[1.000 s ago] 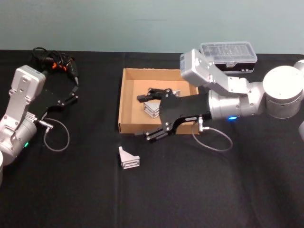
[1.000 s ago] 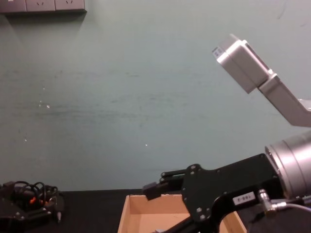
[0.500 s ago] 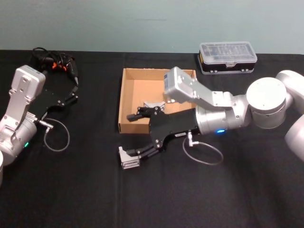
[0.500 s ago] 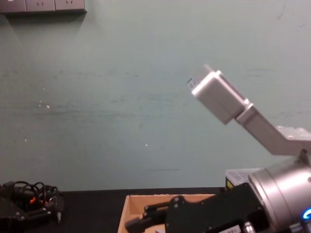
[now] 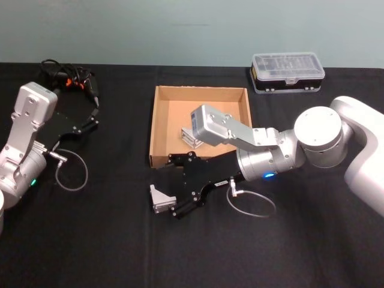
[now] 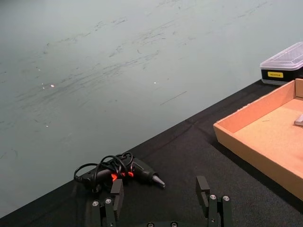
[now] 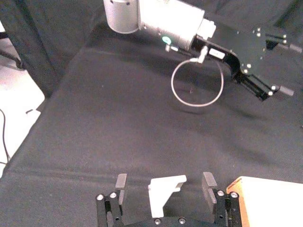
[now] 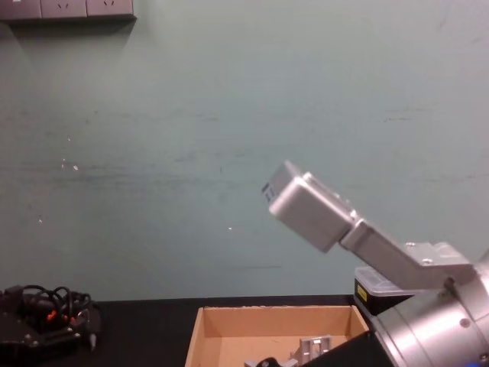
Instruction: Use one hand to pick up the angle iron from the table and place it into the box.
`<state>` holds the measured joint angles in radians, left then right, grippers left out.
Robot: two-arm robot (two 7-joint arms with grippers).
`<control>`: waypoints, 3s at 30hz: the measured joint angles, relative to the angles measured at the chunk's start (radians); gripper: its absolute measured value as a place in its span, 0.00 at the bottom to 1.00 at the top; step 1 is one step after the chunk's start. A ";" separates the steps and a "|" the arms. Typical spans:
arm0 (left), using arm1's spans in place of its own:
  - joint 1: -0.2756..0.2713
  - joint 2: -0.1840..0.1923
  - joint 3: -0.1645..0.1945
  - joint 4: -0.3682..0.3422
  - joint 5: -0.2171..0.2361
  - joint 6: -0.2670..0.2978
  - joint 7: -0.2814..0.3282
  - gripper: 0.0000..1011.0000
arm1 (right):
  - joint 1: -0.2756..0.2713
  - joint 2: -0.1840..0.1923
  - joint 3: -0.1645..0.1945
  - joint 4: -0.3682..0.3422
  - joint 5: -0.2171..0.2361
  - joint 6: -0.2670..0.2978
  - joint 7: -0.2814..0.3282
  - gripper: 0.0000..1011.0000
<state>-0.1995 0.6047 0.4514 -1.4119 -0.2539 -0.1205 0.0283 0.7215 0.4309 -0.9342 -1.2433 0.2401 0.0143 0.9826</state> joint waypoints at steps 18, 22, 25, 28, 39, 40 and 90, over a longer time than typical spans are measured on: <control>0.000 0.000 0.000 0.000 0.000 0.000 0.000 0.99 | 0.031 -0.063 -0.026 0.117 -0.016 -0.015 0.019 0.99; 0.000 0.000 0.000 0.000 0.000 0.000 0.000 0.99 | 0.033 -0.070 -0.033 0.122 -0.019 -0.016 0.026 0.99; 0.000 0.000 0.000 0.000 0.000 0.000 0.000 0.99 | 0.034 -0.071 -0.038 0.124 -0.022 -0.016 0.031 0.99; 0.000 0.000 0.000 0.000 0.000 0.000 0.000 0.99 | 0.034 -0.073 -0.041 0.124 -0.025 -0.015 0.032 0.99; 0.000 0.000 0.000 0.000 0.000 0.000 0.000 0.99 | 0.041 -0.092 -0.046 0.156 -0.032 -0.015 0.031 0.99; 0.000 0.000 0.000 0.000 0.000 0.000 0.000 0.99 | 0.042 -0.093 -0.046 0.159 -0.032 -0.016 0.031 0.99; 0.000 0.000 0.000 0.000 0.000 0.000 0.000 0.99 | 0.024 -0.046 0.066 0.033 0.043 0.003 -0.043 0.53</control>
<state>-0.1995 0.6047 0.4514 -1.4120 -0.2539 -0.1205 0.0283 0.7452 0.3852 -0.8686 -1.2099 0.2833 0.0173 0.9392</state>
